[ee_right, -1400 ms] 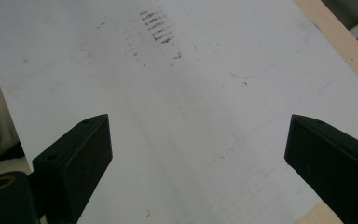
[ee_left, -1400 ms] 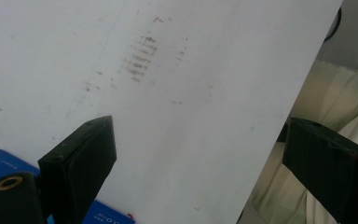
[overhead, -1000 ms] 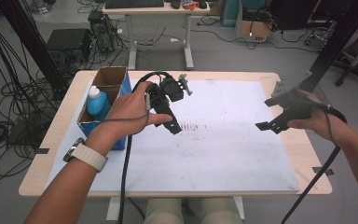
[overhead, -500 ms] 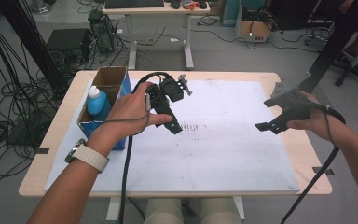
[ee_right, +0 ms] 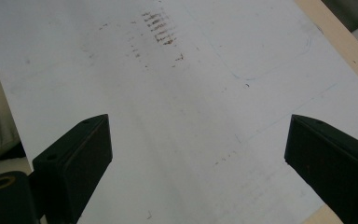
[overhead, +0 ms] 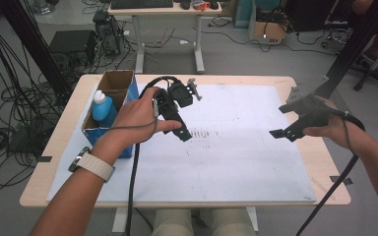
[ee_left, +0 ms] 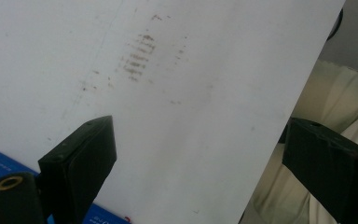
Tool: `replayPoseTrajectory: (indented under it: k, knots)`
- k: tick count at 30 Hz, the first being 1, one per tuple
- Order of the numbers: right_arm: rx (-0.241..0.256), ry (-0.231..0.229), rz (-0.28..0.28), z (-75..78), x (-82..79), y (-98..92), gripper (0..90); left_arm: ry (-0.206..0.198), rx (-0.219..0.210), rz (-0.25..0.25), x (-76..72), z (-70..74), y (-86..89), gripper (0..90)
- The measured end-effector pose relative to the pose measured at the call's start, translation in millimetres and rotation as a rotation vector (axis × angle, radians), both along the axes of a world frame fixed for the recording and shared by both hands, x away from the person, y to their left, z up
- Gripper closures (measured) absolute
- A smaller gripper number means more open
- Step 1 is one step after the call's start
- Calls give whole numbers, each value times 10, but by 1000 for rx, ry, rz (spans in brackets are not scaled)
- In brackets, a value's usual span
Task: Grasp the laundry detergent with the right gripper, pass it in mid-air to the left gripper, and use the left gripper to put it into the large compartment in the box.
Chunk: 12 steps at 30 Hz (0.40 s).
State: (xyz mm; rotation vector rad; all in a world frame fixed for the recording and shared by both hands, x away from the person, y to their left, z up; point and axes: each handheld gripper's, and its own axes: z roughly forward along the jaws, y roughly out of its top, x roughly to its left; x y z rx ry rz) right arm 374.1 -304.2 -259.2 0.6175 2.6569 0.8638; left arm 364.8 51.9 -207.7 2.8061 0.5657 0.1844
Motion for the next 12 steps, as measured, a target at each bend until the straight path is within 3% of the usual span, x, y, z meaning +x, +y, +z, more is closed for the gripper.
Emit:
replayPoseTrajectory:
  k: [12]
  knots:
    - [-1, 16, -23, 5, -17, -6, 74, 3, -6, 7, 6, -12, 16, 106]
